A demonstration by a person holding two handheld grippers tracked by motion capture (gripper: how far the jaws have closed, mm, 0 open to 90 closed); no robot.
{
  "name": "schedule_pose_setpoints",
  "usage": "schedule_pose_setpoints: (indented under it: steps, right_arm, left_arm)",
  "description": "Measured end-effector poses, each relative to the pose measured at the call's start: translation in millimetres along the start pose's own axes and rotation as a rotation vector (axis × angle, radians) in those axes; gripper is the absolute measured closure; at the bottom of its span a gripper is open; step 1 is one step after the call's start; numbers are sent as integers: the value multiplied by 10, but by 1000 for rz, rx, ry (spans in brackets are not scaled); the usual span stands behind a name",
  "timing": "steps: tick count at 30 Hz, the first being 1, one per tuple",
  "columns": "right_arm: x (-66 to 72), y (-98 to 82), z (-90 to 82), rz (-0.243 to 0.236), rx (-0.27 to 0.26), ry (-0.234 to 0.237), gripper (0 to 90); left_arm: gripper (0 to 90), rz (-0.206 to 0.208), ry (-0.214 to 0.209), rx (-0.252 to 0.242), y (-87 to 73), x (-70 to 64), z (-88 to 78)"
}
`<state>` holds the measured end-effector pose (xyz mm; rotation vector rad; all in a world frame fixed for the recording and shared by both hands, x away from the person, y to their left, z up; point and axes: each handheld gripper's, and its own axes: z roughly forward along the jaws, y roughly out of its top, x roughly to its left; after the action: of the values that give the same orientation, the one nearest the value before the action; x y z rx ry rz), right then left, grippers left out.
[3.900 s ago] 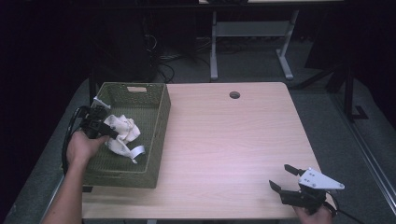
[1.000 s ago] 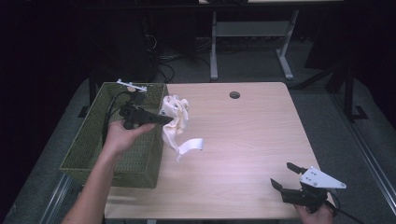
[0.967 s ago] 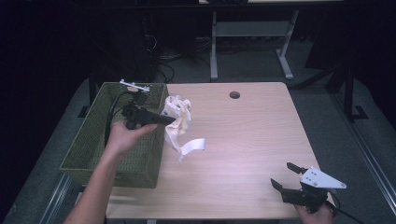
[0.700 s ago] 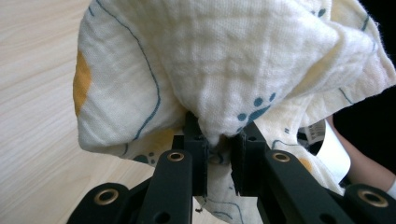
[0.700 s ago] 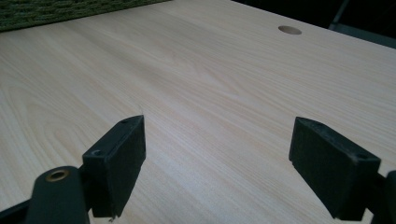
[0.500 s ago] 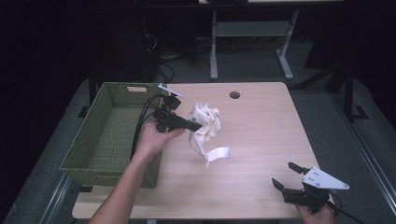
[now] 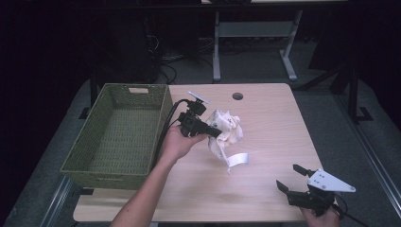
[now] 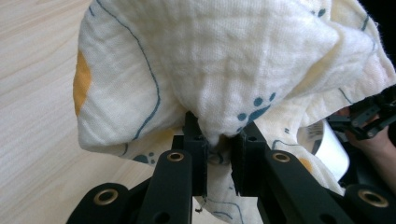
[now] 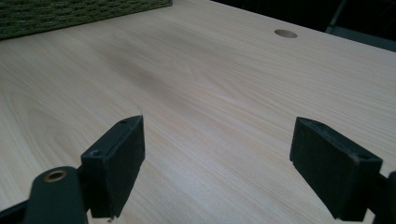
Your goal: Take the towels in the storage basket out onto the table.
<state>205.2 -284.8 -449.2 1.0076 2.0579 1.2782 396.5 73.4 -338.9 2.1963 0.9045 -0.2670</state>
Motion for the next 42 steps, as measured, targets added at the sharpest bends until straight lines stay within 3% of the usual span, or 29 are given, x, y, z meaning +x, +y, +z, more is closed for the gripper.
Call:
schedule_pose_setpoints:
  steps: [10,18,25,30,35,42]
  right_arm:
    - [-13,-15,4,10,2,2,166]
    - [-20,-18,24,8,12,9,163]
    - [-41,-13,40,6,8,2,157]
    - [-46,-11,47,16,14,3,155]
    - [-57,-15,87,13,49,2,144]
    - [-71,-11,123,24,63,-4,148]
  left_arm:
    - [779,1,2,7,121,26,119]
    - [777,-11,51,16,242,76,250]
    - [774,-19,111,15,318,129,388]
    - [773,-7,183,12,359,160,550]
    - [772,-4,240,15,360,221,699]
    - [768,40,331,64,381,215,859]
